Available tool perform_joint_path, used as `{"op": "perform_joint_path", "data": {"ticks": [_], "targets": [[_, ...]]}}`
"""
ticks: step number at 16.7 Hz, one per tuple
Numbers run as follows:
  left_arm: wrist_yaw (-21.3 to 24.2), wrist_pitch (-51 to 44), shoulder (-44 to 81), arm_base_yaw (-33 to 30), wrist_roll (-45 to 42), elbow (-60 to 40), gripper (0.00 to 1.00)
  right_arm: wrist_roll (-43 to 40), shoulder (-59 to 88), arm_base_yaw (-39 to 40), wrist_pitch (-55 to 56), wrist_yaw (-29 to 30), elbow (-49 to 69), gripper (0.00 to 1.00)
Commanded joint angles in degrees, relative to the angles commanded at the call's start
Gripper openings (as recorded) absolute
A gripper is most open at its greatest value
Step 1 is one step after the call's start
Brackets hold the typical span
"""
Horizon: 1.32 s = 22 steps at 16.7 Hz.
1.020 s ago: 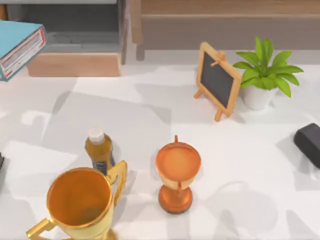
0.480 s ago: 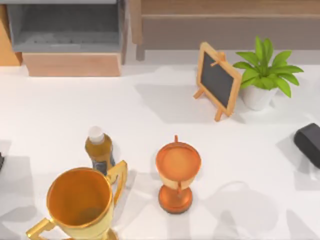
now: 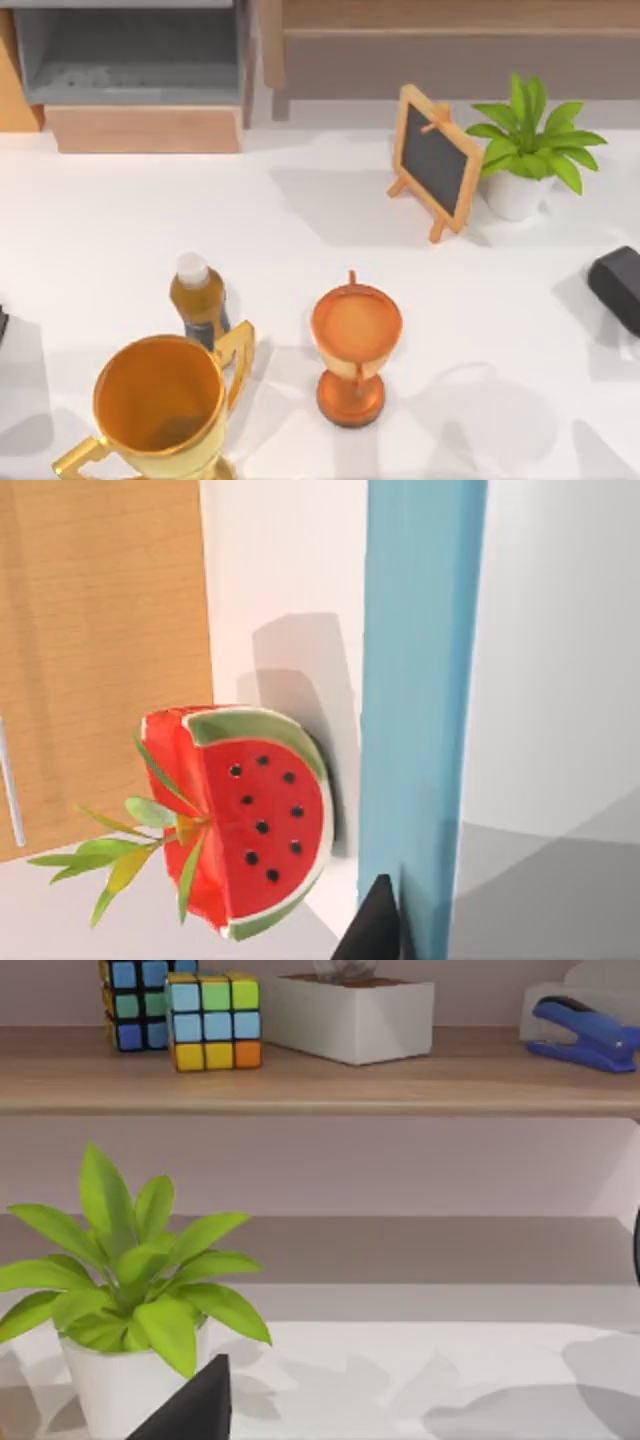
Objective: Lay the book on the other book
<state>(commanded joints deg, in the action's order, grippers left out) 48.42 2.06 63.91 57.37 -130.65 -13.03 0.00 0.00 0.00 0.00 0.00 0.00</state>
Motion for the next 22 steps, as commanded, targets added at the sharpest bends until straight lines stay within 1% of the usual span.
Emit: {"op": "perform_joint_path", "data": {"ticks": [5,9,22], "targets": [[-0.9,2.6,1.3,-1.1,1.5,0.4,0.0,0.0,0.0,0.0,0.0,0.0,0.0,1.0],[-0.9,2.7,1.4,-1.2,1.6,0.4,0.0,0.0,0.0,0.0,0.0,0.0,0.0,1.0],[-0.9,2.7,1.4,-1.2,1.6,0.4,0.98,0.0,0.0,0.0,0.0,0.0,0.0,1.0]]}}
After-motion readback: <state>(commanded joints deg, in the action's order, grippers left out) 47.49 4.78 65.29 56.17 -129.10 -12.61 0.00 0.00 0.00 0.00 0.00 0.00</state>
